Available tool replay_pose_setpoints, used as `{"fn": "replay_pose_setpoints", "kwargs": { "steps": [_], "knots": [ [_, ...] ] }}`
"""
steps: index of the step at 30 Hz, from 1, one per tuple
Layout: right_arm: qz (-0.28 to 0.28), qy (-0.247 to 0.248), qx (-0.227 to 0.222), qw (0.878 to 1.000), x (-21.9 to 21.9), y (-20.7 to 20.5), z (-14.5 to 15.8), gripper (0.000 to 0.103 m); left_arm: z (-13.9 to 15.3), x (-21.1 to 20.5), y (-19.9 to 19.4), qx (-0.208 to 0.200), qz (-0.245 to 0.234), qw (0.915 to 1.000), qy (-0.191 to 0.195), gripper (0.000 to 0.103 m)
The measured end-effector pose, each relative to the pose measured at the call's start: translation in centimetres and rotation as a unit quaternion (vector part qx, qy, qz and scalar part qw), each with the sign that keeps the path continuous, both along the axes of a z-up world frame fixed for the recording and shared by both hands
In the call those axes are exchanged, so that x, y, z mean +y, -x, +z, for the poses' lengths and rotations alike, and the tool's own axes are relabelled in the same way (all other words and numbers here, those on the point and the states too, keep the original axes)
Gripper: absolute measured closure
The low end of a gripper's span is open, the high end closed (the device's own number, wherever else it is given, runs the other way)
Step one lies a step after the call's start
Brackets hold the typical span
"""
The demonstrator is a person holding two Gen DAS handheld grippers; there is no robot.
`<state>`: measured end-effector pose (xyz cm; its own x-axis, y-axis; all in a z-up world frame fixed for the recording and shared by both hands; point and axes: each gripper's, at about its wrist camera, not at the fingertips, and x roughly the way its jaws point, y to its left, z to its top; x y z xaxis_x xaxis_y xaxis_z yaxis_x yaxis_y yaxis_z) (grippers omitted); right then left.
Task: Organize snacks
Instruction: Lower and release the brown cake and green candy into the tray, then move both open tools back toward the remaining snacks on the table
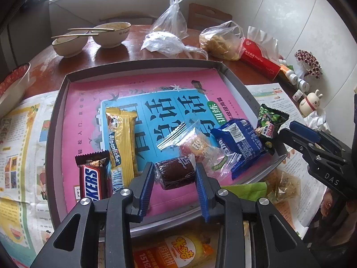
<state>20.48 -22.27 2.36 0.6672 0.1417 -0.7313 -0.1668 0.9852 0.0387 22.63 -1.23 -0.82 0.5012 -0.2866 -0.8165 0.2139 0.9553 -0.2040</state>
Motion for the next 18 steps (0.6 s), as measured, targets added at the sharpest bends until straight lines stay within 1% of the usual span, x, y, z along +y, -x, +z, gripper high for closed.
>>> {"fn": "replay_pose_setpoints", "kwargs": {
  "steps": [5, 13, 15, 17, 18],
  "knots": [
    [0.003, -0.016, -0.009, 1.000, -0.4, 0.5, 0.4, 0.051, 0.4, 0.1, 0.2, -0.004, 0.004, 1.0000, 0.002, 0.065],
    [0.005, -0.034, -0.009, 0.999, -0.7, 1.0, 0.3, 0.047, 1.1, 0.8, 1.0, -0.014, 0.015, 0.9998, 0.008, 0.065],
    [0.004, -0.038, -0.011, 0.999, -0.8, 1.2, 0.4, 0.046, 1.4, 1.0, 1.3, -0.019, 0.019, 0.9996, 0.010, 0.064],
    [0.004, -0.040, -0.015, 0.999, -0.9, 1.5, 0.6, 0.044, 1.8, 1.2, 1.6, -0.025, 0.022, 0.9994, 0.013, 0.057],
    [0.005, -0.042, -0.017, 0.999, -1.0, 1.6, 0.7, 0.044, 2.0, 1.3, 1.8, -0.028, 0.024, 0.9992, 0.014, 0.056]
  ]
}}
